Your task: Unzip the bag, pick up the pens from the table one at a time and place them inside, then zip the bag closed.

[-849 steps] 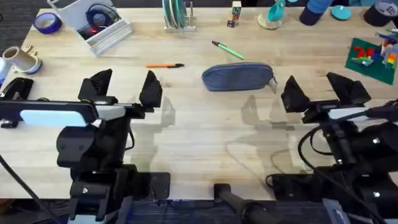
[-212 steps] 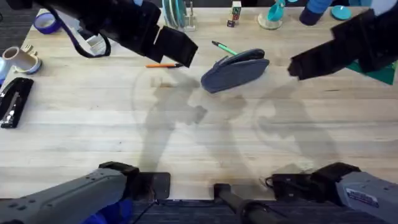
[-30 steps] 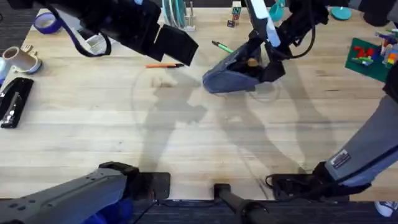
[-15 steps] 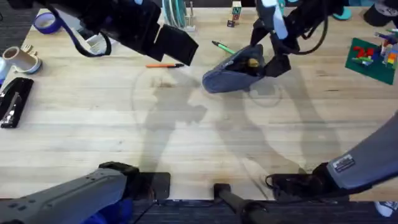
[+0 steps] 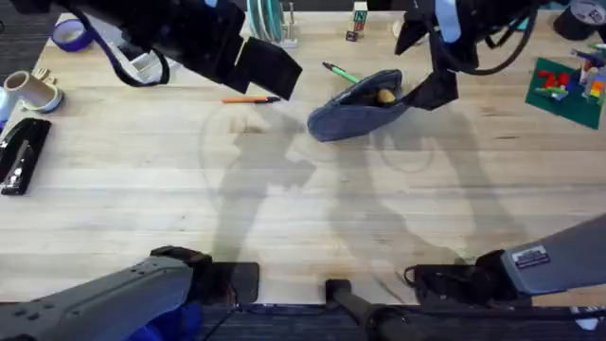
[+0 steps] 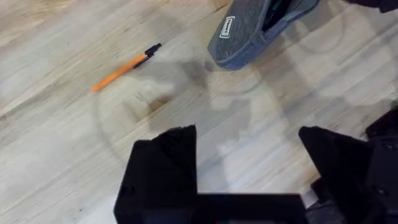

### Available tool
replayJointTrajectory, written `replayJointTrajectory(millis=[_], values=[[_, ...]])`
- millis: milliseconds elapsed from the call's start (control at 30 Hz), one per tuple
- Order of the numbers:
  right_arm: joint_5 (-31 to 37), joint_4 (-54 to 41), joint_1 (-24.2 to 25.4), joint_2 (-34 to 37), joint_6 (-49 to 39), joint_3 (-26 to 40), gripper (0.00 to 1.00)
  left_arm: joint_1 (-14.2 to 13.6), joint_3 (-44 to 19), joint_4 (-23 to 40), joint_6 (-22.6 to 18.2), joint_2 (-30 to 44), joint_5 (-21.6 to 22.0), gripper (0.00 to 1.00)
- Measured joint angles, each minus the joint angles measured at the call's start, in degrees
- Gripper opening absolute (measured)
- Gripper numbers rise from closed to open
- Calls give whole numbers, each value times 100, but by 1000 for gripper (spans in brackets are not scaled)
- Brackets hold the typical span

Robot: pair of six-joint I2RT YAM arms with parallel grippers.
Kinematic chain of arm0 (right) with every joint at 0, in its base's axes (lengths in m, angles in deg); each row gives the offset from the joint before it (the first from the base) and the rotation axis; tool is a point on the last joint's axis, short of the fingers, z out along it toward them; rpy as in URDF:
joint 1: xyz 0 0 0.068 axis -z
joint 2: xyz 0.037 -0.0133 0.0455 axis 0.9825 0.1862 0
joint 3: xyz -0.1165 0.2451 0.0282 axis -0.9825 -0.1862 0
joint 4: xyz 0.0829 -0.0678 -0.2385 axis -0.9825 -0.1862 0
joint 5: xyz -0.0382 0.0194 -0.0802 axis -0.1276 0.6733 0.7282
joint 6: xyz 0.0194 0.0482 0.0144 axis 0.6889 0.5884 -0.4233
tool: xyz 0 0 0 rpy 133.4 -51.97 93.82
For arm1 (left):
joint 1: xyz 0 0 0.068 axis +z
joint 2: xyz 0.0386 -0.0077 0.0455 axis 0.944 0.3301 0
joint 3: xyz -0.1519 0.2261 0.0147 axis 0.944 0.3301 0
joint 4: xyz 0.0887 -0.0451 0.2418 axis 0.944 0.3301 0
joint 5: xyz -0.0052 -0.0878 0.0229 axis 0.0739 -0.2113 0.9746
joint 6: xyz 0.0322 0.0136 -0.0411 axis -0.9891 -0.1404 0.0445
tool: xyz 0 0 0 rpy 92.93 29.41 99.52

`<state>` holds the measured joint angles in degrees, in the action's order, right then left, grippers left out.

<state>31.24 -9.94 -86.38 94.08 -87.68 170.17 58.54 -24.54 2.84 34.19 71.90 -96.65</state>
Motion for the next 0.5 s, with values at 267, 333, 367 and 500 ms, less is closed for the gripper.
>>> replayJointTrajectory(millis=[267, 333, 367, 500], values=[[137, -39, 0, -402, 547, 0, 996, 0, 0, 0, -1, 0, 0, 995], [137, -46, 0, -557, 691, 0, 996, 0, 0, 6, 0, 0, -2, 995], [137, -47, 0, -624, 753, 0, 996, 0, 0, 19, 0, 0, 0, 995], [137, -50, 0, -839, 987, 0, 996, 0, 0, 20, -1, 0, 0, 995]])
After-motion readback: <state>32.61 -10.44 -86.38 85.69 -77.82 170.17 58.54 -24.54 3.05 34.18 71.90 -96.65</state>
